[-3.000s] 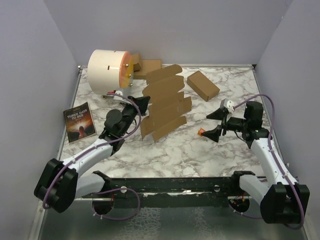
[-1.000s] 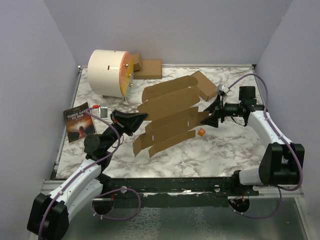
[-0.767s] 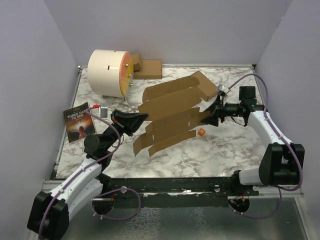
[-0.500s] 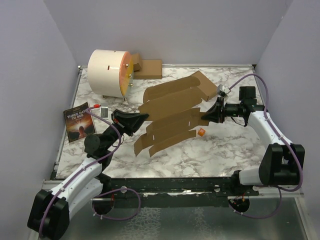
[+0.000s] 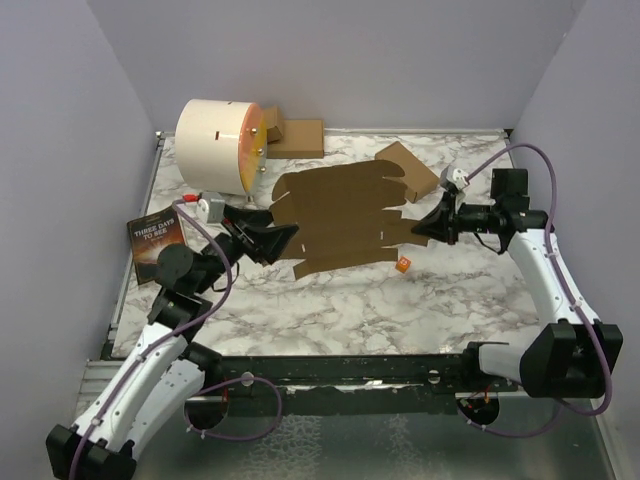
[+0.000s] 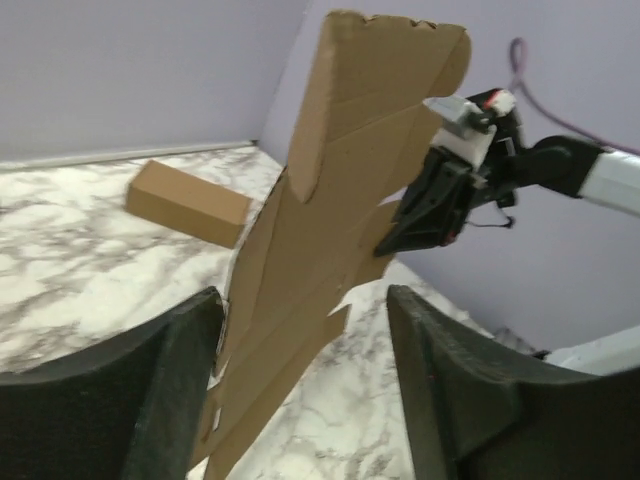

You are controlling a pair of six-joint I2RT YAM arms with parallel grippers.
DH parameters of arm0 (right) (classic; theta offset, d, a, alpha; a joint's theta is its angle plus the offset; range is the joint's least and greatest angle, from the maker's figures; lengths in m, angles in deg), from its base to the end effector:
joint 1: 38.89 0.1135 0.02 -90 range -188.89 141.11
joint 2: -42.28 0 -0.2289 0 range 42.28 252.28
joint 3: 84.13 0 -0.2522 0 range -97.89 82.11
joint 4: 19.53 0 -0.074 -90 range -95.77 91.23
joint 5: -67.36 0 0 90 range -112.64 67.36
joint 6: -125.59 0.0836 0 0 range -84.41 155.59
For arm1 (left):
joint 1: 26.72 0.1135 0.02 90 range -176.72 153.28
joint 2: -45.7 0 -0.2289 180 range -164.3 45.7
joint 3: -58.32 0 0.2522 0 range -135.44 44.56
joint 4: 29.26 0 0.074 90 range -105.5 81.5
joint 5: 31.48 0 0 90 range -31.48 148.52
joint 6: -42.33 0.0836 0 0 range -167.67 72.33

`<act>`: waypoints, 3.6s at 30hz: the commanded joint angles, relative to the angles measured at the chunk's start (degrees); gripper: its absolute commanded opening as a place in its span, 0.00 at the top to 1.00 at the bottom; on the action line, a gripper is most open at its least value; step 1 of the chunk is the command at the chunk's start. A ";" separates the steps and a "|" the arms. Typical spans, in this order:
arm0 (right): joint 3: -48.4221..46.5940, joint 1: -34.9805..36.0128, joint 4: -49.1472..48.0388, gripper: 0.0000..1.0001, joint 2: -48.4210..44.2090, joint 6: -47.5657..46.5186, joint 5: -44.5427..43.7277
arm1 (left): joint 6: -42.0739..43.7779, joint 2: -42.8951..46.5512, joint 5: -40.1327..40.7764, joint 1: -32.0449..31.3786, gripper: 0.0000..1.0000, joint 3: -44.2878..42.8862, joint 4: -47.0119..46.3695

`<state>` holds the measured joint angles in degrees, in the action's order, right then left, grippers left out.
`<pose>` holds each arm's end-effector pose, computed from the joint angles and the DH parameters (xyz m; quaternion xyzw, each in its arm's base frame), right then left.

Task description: Fold the paper box

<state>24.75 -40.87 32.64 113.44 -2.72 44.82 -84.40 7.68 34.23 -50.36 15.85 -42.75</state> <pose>0.2658 0.0681 0.2462 -0.4162 0.6916 0.4005 0.4338 0.2006 -0.1253 0.3203 0.1035 0.5907 -0.5045 0.6212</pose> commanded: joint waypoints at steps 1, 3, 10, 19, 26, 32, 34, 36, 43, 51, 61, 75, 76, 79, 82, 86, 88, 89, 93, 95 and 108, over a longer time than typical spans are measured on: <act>-4.94 -0.31 6.47 0.99 -1.46 -4.26 -3.52 | 15.02 4.93 7.07 0.18 0.24 -9.29 26.79; -6.34 -0.31 7.64 0.99 -1.37 -5.19 -3.78 | 18.52 6.00 8.46 0.14 0.19 -12.59 32.11; -11.11 -0.31 11.57 0.99 -0.82 -9.55 -6.02 | 28.82 2.99 11.03 0.19 0.09 -25.89 44.53; -18.26 -0.31 16.87 0.99 0.29 -13.90 -9.60 | 47.15 -5.27 1.26 0.17 0.01 -38.93 45.10; -21.44 -0.31 19.09 0.99 1.72 -15.01 -10.70 | 54.05 -16.29 -10.50 0.45 0.01 -50.66 53.05; -22.05 -0.31 20.24 0.99 2.77 -16.26 -11.93 | 53.89 -23.13 -20.28 6.56 0.01 -57.93 55.70; -22.21 -0.31 20.72 0.99 3.21 -16.66 -12.08 | 52.37 -24.89 -26.24 10.68 0.01 -58.92 55.55; -22.76 -0.31 21.23 0.99 3.65 -16.96 -12.09 | 50.34 -26.26 -32.48 13.44 0.03 -59.07 54.98; -25.93 -0.31 24.29 0.99 6.81 -16.55 -10.83 | 38.58 -22.34 -42.45 15.26 0.01 -48.27 42.28; -27.20 -0.31 25.01 0.99 8.29 -16.33 -10.16 | 29.73 -22.58 -45.98 15.29 0.01 -42.18 34.35; -26.62 -0.31 25.20 0.99 8.44 -16.72 -10.83 | 26.16 -23.38 -47.90 15.24 0.02 -41.99 30.26; -27.71 -0.31 25.68 0.99 8.15 -16.52 -9.97 | 38.85 -28.74 -39.74 15.20 0.11 -42.19 35.39; -27.79 -0.31 25.85 0.99 8.13 -16.54 -10.02 | 39.29 -29.26 -39.77 15.20 0.11 -42.38 35.09; -27.89 -0.31 26.06 0.99 8.12 -16.75 -9.77 | 39.18 -30.44 -40.98 15.20 0.16 -42.09 32.97; -27.81 -0.31 26.17 0.99 8.26 -16.72 -9.42 | 37.32 -31.17 -42.06 15.20 0.24 -41.23 29.94; -27.56 -0.31 26.13 0.99 8.29 -16.78 -9.03 | 35.18 -31.58 -42.21 15.22 0.39 -40.45 26.93; -27.41 -0.31 26.22 0.99 8.28 -16.87 -9.09 | 33.96 -31.78 -42.38 15.12 0.44 -40.37 25.45; -27.41 -0.31 26.27 0.99 8.26 -16.94 -9.10 | 33.64 -31.95 -42.41 15.11 0.48 -40.49 25.17; -27.43 -0.33 26.30 0.99 8.13 -16.98 -9.19 | 33.21 -33.17 -43.13 14.82 0.52 -41.42 25.65; -27.45 -0.31 26.32 0.99 8.12 -16.98 -9.23 | 33.84 -33.57 -43.54 14.53 0.52 -41.59 26.58; -28.15 -0.31 27.13 0.99 8.38 -17.42 -9.43 | 37.43 -37.09 -44.09 13.30 0.68 -44.31 30.82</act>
<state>-1.33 -40.89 58.15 122.03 -19.31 33.65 -48.21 -28.55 -7.30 -36.50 -26.09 -13.04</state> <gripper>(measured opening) 0.019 0.330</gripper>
